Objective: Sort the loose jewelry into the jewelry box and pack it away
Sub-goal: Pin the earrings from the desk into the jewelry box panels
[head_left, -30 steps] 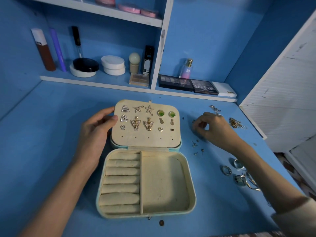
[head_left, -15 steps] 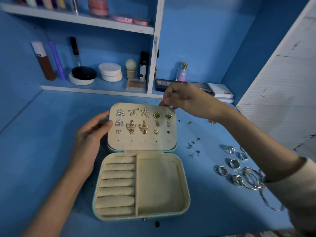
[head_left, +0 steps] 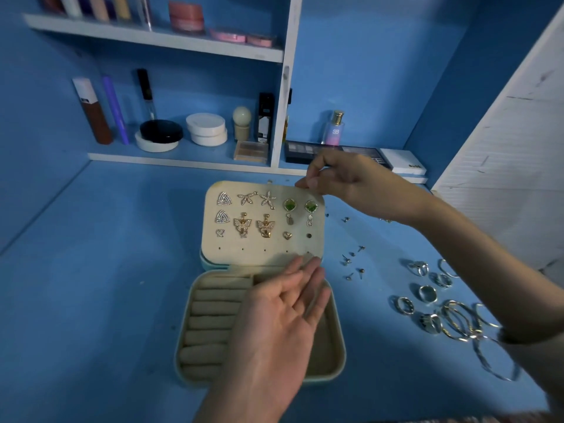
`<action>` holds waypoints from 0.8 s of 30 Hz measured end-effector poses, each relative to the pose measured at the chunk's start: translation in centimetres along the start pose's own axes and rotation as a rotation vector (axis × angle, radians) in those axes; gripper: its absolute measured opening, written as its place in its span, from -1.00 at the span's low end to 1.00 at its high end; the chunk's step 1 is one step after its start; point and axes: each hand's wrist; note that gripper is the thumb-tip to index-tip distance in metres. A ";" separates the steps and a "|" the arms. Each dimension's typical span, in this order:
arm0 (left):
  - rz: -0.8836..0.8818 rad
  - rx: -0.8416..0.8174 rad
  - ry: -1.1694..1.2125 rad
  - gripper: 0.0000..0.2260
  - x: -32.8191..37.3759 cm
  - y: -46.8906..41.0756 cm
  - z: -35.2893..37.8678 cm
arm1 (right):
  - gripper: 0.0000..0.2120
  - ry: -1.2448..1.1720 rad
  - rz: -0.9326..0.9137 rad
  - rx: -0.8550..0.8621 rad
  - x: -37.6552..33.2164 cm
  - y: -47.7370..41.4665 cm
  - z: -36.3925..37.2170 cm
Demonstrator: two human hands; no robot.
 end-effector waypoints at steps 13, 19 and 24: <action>-0.003 0.011 0.186 -0.75 0.0 -1.0 1.3 | -0.90 0.020 -0.073 0.024 -0.7 2.1 -0.1; 0.008 -0.008 0.237 -0.75 -0.1 -0.8 1.6 | -0.94 0.004 -0.074 0.016 -1.7 3.6 0.0; 0.030 -0.025 0.226 -0.55 -0.4 0.0 1.5 | -0.95 -0.051 -0.093 0.008 -3.0 5.7 0.2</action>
Point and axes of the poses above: each hand's wrist, its own y-axis away from the middle knuckle, its own z-axis out of the palm, x = y × z, and after that the axes turned 8 degrees about -x, right-handed
